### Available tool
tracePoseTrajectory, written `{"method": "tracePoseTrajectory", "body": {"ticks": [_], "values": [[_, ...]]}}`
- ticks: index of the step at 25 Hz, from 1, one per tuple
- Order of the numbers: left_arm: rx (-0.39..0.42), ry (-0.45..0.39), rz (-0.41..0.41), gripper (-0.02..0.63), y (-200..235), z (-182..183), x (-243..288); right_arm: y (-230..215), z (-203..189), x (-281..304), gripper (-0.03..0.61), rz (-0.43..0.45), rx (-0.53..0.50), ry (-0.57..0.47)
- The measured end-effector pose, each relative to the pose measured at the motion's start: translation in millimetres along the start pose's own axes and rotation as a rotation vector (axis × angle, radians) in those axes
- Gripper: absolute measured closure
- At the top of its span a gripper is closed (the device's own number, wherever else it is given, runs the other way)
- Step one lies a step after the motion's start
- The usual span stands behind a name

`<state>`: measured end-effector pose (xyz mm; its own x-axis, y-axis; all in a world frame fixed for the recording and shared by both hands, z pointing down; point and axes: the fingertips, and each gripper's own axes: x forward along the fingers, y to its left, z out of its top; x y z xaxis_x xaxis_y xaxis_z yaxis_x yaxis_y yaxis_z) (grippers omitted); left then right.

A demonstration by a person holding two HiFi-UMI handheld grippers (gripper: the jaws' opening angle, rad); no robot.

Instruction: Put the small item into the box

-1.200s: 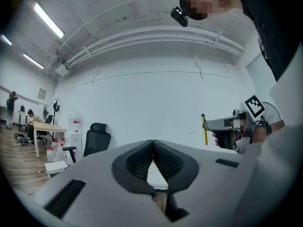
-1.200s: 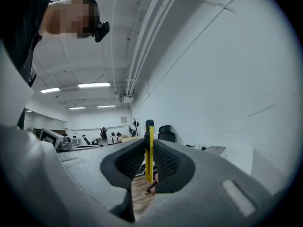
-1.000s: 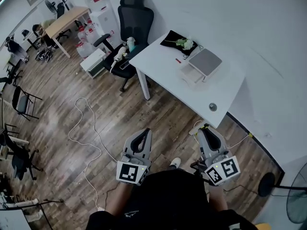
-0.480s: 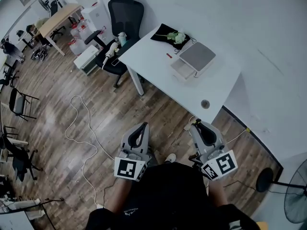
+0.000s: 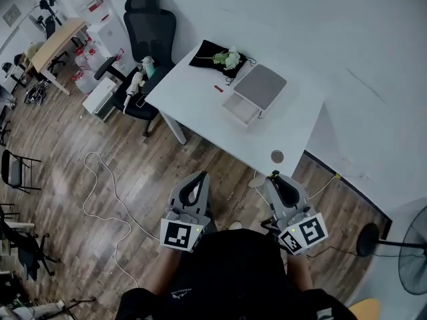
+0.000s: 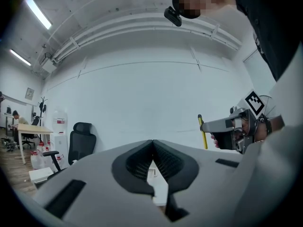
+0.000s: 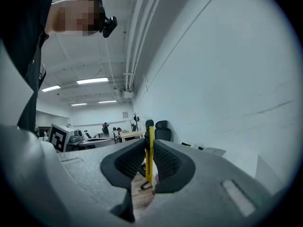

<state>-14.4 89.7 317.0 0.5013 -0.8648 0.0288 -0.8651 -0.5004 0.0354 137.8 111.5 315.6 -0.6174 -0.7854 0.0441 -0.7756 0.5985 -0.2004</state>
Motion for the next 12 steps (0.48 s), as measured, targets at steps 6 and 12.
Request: {"method": "tracePoseTrajectory", "body": {"ticks": [6,12], "values": [[-0.021,-0.037,-0.085,0.609,49.6,9.9,56.2,-26.7,5.0,58.2,0.518,-0.074,0.010,0.008],[-0.031,0.001,-0.169,0.609,101.9,6.5,97.0,-40.3,13.4,113.0,0.518,-0.173,0.014,0.022]]}}
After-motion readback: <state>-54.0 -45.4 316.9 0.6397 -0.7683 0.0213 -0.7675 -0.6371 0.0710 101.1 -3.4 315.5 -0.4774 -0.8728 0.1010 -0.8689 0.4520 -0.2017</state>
